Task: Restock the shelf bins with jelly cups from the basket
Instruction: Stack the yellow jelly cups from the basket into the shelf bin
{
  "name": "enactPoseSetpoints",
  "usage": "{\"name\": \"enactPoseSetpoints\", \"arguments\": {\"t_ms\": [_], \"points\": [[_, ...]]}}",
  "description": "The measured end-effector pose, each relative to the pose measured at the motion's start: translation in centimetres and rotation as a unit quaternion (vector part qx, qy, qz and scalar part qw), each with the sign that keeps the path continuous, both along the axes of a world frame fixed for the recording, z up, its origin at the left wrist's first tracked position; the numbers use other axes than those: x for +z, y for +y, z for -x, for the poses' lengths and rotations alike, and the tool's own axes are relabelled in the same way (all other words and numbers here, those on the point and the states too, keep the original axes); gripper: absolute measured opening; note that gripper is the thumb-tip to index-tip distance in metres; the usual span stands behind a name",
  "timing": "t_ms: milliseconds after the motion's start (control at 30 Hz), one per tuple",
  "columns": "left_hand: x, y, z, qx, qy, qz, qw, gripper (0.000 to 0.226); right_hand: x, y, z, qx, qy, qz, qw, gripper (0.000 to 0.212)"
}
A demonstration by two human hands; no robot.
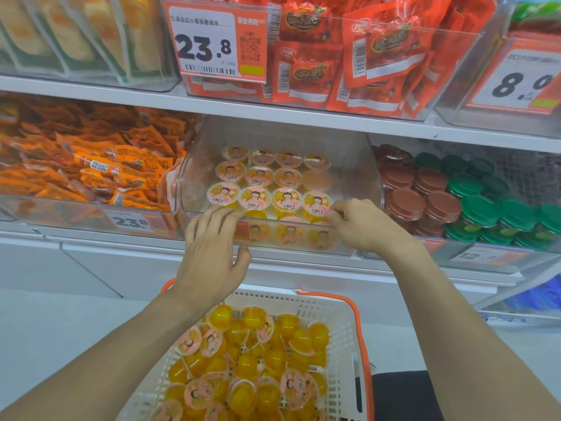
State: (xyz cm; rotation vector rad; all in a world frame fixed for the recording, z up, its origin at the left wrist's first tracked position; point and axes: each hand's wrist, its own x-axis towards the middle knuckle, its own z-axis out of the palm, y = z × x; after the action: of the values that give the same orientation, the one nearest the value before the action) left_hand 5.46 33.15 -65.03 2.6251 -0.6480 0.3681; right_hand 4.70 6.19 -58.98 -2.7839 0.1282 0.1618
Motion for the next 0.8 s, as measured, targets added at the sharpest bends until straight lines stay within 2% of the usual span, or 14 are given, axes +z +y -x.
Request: {"name": "enactPoseSetpoints", "arguments": {"t_ms": [100, 200, 333, 400, 500, 633, 733, 800], "points": [[0.8, 0.1, -0.8, 0.000, 0.005, -0.015, 1.000, 0.051, 0.1, 0.5, 0.0, 0.023, -0.096, -0.028, 0.995, 0.034], [2.0, 0.2, -2.5, 0.000, 0.026, -0.089, 0.996, 0.060, 0.2, 1.9, 0.0, 0.070, -0.134, -0.057, 0.987, 0.028], [4.4, -0.7, -3.9, 0.011, 0.063, -0.208, 0.976, 0.067, -0.3, 3.3, 0.0, 0.089, -0.064, -0.028, 0.994, 0.047], [4.8, -1.2, -4.0, 0.006, 0.074, -0.215, 0.974, 0.063, -0.9, 3.8, 0.1, 0.093, -0.024, -0.013, 0.995, 0.044], [4.2, -1.0, -4.0, 0.012, 0.083, -0.215, 0.973, 0.063, -1.3, 4.5, 0.3, 0.106, -0.015, 0.011, 0.994, 0.034], [3.2, 0.0, -3.9, 0.024, 0.062, -0.194, 0.979, 0.083, -0.8, 4.3, 0.2, 0.084, -0.022, -0.023, 0.996, 0.036], [2.7, 0.5, -4.0, 0.021, 0.057, -0.215, 0.975, 0.084, -0.5, 3.0, 0.4, 0.040, -0.027, -0.001, 0.999, 0.041], [2.6, 0.7, -4.0, 0.021, 0.059, -0.224, 0.973, 0.085, -0.6, 2.5, 0.7, 0.011, -0.001, 0.008, 1.000, 0.044]]}}
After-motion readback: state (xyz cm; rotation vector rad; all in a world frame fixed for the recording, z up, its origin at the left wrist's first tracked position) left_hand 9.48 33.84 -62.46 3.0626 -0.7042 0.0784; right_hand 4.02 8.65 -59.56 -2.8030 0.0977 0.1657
